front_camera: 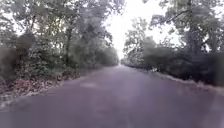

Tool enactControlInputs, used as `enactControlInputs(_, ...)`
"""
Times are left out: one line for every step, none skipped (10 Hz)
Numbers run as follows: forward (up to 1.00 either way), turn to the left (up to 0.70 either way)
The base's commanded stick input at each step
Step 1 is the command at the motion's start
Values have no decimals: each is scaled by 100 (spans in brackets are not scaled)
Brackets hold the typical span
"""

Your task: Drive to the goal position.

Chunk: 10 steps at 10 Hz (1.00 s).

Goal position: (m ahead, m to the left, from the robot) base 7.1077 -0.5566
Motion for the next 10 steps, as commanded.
enactControlInputs(100, 0)
enactControlInputs(100, 0)
enactControlInputs(100, 0)
enactControlInputs(100, 0)
enactControlInputs(100, 0)
enactControlInputs(100, 0)
enactControlInputs(100, 0)
enactControlInputs(100, 0)
enactControlInputs(100, 0)
enactControlInputs(100, 0)
